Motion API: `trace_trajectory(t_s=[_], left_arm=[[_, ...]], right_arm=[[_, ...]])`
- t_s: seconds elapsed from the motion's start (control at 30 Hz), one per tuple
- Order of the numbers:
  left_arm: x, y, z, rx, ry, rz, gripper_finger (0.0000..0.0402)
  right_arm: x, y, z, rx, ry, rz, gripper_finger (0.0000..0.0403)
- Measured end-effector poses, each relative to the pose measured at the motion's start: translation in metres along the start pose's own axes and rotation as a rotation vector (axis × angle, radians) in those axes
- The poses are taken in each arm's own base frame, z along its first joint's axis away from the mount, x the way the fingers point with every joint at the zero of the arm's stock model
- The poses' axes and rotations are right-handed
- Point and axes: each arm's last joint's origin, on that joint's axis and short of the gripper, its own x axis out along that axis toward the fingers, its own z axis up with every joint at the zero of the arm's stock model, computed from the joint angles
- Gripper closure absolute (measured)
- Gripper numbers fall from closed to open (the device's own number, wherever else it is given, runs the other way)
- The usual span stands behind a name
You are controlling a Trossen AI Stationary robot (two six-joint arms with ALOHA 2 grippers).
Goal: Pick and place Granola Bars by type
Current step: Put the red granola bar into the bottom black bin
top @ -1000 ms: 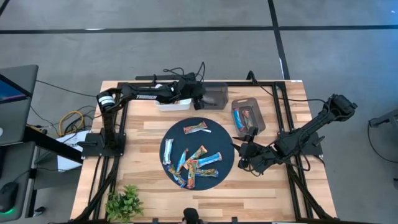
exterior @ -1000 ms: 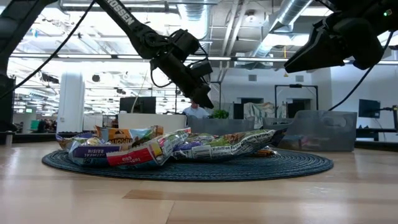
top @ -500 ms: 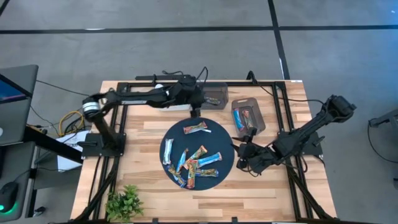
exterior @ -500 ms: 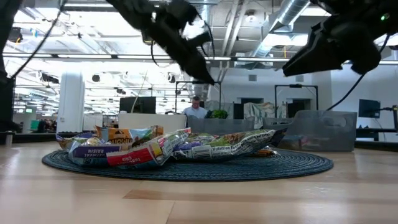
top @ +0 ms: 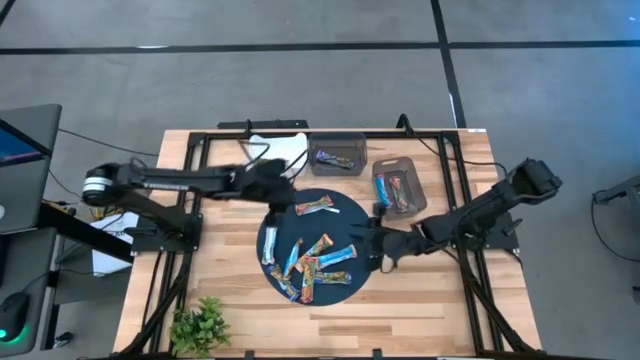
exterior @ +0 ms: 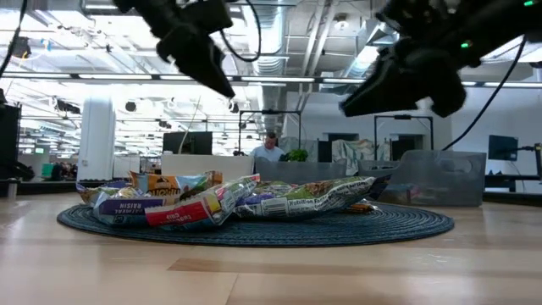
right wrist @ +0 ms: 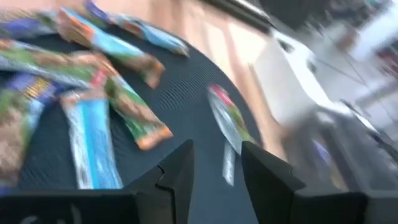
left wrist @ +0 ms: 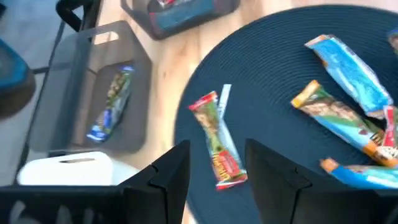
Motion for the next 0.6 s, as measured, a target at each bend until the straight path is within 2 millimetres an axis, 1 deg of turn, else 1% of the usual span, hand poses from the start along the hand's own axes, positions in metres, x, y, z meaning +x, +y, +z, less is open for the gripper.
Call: trace_trajectory(t_s=[0.07,0.2,0.27,0.3,0.37,0.4,0.47,0.53,0.57,0.6], left_arm=[[-0.001,-0.012,-0.015,-0.009,-0.023,-0.015,0.0255],[-0.002,-0.037,-0.042,-0.035,-0.129,-0.048,0.0255],[-0.002,-0.050,-0.057,-0.047,-0.175,-0.065,0.0255],[-0.002,-0.055,-0.060,-0.056,-0.226,-0.070,0.0255],[-0.002,-0.066,-0.076,-0.065,-0.263,-0.073,0.0255],[-0.001,-0.070,-0.079,-0.071,-0.302,-0.063,0.0255],[-0.002,-0.079,-0.090,-0.069,-0.351,-0.046,0.0255],[-0.005,-0.083,-0.092,-0.031,-0.391,-0.029,0.0255],[-0.007,-0.085,-0.092,-0.024,-0.398,-0.028,0.0255],[-0.009,-0.085,-0.091,-0.025,-0.409,-0.031,0.0255]], right_arm=[[0.013,-0.002,0.001,-0.023,-0.046,0.039,0.0275],[0.038,-0.008,0.000,-0.050,-0.109,0.126,0.0275],[0.050,-0.013,-0.003,-0.064,-0.106,0.172,0.0275],[0.057,-0.015,0.001,-0.065,-0.122,0.191,0.0275],[0.068,-0.023,0.002,-0.082,-0.111,0.191,0.0275],[0.075,-0.028,0.006,-0.081,-0.121,0.177,0.0275],[0.086,-0.037,0.009,-0.079,-0.107,0.156,0.0275],[0.097,-0.048,0.015,-0.063,-0.103,0.168,0.0275],[0.101,-0.053,0.014,-0.065,-0.071,0.204,0.0275],[0.109,-0.057,0.018,-0.058,-0.071,0.233,0.0275]])
